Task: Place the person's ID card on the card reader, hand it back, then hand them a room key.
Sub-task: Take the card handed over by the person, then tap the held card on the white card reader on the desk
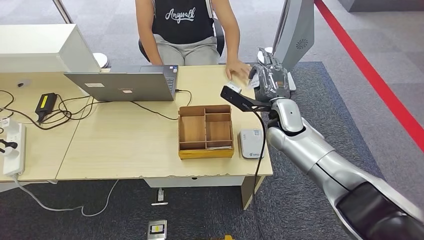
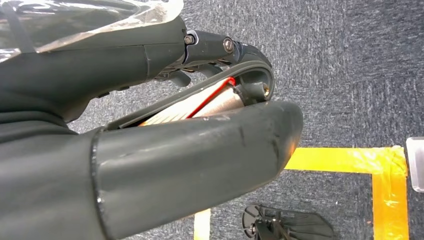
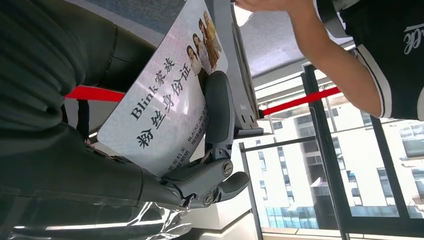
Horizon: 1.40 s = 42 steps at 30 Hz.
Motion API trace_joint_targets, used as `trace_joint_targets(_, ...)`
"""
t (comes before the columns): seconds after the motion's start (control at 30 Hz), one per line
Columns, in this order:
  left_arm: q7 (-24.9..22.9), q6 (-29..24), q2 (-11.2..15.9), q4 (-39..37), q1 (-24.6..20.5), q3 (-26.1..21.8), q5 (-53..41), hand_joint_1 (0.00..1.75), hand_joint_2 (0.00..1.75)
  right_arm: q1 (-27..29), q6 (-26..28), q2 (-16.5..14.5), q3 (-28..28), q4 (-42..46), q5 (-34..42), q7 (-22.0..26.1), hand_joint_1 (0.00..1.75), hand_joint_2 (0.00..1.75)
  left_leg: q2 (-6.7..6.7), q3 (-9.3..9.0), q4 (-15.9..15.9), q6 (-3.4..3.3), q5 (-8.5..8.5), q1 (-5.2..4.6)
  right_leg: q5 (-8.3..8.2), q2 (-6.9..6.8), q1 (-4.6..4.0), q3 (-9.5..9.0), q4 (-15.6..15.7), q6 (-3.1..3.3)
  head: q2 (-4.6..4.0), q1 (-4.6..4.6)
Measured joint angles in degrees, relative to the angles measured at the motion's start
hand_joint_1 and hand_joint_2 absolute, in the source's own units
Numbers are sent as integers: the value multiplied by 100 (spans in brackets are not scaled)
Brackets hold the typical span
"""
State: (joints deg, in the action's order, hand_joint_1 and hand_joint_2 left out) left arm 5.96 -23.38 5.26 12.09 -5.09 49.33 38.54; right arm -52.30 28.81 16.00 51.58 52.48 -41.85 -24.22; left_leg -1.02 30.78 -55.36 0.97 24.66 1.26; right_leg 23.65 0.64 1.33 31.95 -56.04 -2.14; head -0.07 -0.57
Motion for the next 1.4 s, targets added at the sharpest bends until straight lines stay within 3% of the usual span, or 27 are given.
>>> trace_joint_targets(0.13, -82, -18, -7, 0, 2, 0, 56, 0, 0, 329, 238, 201, -120, 185, 211, -167, 175, 175, -6, -9, -1, 0, 1, 2, 2, -3, -2, -7, 4, -2, 0, 5)
trace_joint_targets(0.33, -176, -66, -9, -2, 32, 0, 162, 0, 0, 1330, 594, 640, -531, 521, 622, -230, 175, 175, -9, -4, -1, -3, 7, 1, 4, -2, -1, -9, 5, -4, 0, 1)
trace_joint_targets(0.6, -219, -99, -23, -2, 29, 0, 204, 0, 0, 2236, 624, 908, -946, 704, 830, -163, 175, 175, -8, -2, 1, -3, 8, 1, 4, -1, -1, -6, 4, -4, 0, 1)
trace_joint_targets(0.97, -217, -125, -46, -2, 17, 0, 233, 0, 0, 2589, 378, 865, -1143, 724, 784, -8, 175, 175, -3, -1, 1, -2, 7, 1, 4, -1, 0, -6, 3, -4, 0, 2)
trace_joint_targets(1.4, -190, -98, -60, -2, -5, 3, 222, 0, 0, 2340, 107, 449, -1116, 606, 618, 164, 175, 175, 0, 0, 2, -1, 5, 1, 4, -1, -1, -6, 1, -4, 0, 1)
